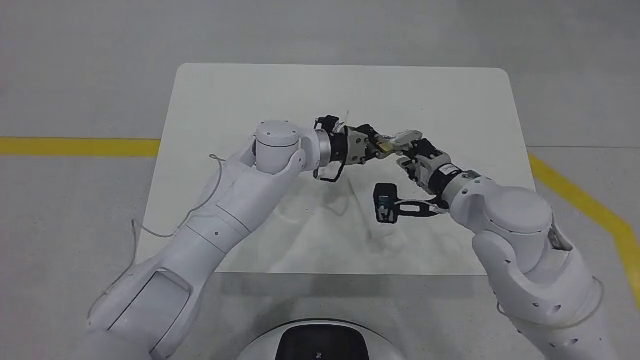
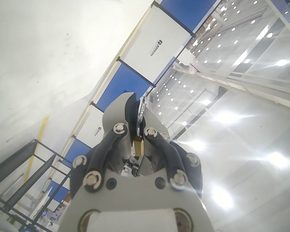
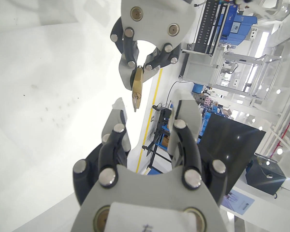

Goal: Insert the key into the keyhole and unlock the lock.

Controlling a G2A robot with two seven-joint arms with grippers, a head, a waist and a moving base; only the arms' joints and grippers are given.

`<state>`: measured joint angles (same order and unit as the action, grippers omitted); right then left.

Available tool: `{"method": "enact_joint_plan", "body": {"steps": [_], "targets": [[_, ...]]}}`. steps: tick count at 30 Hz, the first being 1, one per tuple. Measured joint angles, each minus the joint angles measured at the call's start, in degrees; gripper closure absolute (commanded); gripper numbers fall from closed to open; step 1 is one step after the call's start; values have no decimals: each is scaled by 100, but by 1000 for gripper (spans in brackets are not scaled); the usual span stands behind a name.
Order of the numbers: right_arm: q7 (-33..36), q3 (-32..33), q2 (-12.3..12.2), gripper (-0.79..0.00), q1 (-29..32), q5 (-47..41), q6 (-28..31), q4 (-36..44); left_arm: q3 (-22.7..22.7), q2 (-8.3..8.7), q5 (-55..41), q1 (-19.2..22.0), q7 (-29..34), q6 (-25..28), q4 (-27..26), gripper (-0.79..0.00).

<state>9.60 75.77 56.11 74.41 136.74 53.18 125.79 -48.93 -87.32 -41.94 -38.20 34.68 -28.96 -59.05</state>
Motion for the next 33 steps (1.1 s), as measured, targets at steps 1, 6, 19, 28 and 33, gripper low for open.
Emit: {"method": "enact_joint_plan", "body": {"steps": [1,6,19,28,33], "targets": [[-43,85,-1,-785,34,-97,-54,29,-25,5,8,-3,5,45,48,0],[-518,782,16,-785,339,-1127,-555,91,-198,25,-19,-62,213,632,312,0],[-791,1182,42,-643,527,-2133,-732,-54,-471,20,-524,-200,655,1369,551,0],[-2289,1205,63,0,134,-4746,302,-1450,-528,21,-461,-367,816,1772,223,0],[-2514,1012,57,0,-43,-5866,488,-2029,-454,15,-25,-308,612,2033,218,0]]}}
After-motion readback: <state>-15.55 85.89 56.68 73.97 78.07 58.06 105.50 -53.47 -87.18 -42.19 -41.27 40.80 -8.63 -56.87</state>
